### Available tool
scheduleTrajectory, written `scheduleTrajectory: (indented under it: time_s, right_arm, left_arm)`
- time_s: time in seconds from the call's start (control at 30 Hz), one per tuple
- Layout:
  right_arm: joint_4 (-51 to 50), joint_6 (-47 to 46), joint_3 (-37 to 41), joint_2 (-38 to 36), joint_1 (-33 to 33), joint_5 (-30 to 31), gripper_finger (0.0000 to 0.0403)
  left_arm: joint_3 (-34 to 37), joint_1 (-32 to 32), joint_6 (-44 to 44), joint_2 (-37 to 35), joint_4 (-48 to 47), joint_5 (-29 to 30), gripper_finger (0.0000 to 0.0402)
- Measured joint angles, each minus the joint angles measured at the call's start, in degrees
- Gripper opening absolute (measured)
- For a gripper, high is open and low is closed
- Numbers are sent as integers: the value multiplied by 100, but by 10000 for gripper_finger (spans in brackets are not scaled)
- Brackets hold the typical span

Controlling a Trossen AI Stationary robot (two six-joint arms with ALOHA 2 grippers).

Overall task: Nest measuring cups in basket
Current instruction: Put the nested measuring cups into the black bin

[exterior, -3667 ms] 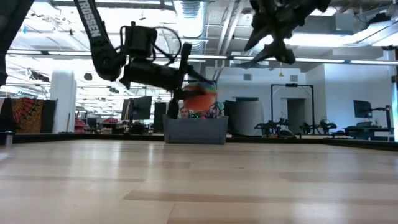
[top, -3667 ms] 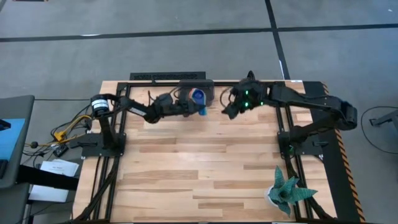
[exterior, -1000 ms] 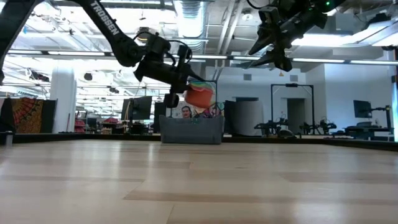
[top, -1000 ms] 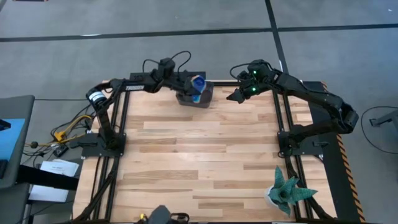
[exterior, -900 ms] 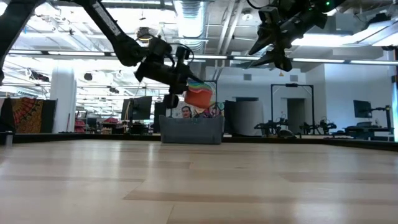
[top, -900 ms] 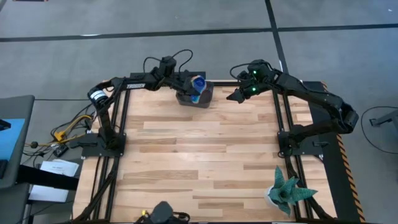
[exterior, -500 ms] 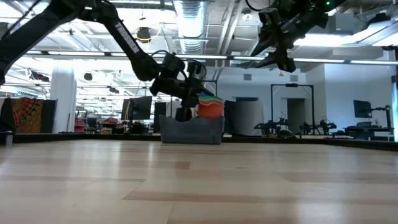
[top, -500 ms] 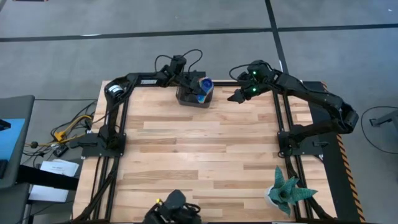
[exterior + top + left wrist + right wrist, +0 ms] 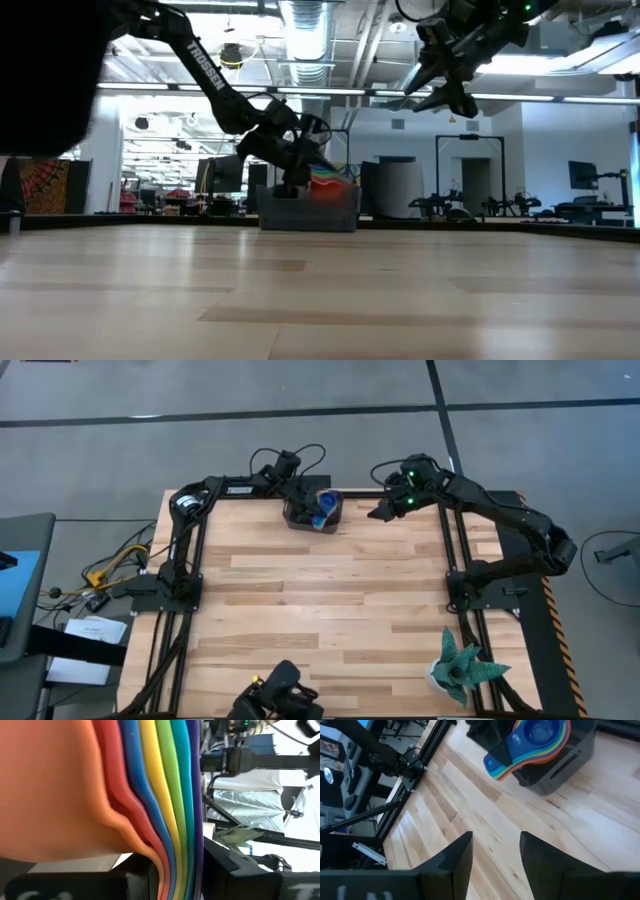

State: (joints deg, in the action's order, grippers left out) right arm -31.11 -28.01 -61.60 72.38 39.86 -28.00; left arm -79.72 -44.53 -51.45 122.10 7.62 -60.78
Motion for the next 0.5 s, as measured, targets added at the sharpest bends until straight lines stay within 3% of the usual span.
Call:
scheduleTrajectory:
  time_s: [0.17, 0.5]
  right_arm:
    - [2, 32, 0, 0, 93, -5, 188]
    - [5, 55, 0, 0, 118, -18, 181]
  left_arm:
    - [2, -8, 154, 0, -496, 165, 88]
    - [2, 3, 184, -2, -526, 458, 88]
